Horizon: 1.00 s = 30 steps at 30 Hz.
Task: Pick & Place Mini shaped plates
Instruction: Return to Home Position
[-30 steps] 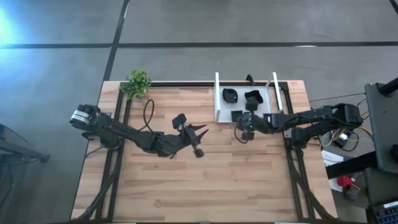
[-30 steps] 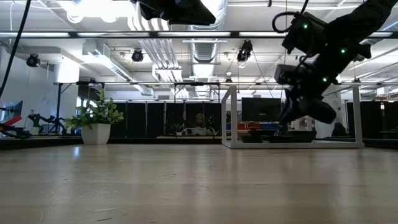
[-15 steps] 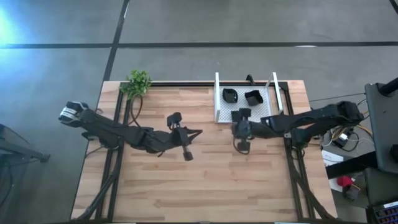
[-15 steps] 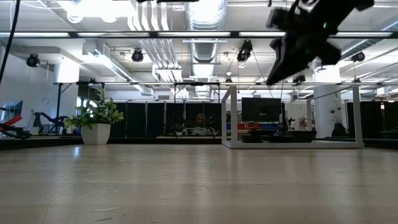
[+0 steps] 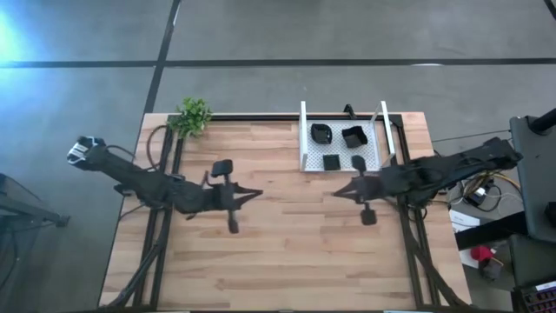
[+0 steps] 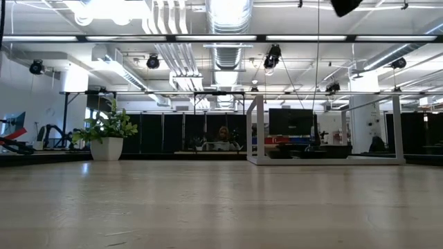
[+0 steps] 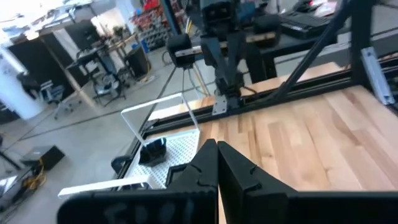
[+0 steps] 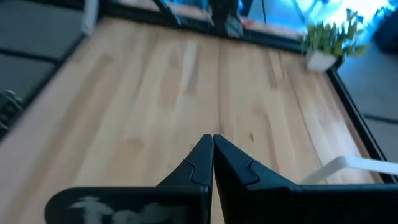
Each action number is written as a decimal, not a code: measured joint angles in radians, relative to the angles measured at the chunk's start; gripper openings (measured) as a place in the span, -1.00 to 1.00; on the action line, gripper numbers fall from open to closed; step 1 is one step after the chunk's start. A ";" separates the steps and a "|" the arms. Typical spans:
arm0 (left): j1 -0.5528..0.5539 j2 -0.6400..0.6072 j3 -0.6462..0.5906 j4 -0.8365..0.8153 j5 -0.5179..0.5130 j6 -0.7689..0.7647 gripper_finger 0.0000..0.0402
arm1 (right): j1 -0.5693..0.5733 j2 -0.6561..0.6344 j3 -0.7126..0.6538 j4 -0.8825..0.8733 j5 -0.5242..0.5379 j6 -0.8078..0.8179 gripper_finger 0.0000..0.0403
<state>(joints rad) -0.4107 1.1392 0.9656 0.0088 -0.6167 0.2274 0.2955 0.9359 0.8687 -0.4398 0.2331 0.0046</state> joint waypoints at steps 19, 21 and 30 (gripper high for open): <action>-0.021 -0.457 -0.322 0.118 0.051 -0.017 -1.00 | 0.027 -0.297 -0.048 0.003 0.000 0.019 -0.96; -0.021 -0.504 -0.349 0.119 0.053 -0.017 -1.00 | 0.027 -0.314 -0.057 0.004 0.000 0.020 -0.96; -0.021 -0.708 -0.458 0.121 0.085 -0.024 -1.00 | 0.027 -0.391 -0.091 0.003 -0.002 0.022 -0.96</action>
<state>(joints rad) -0.4320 0.4308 0.5074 0.1303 -0.5320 0.2039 0.3229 0.5446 0.7773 -0.4372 0.2314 0.0265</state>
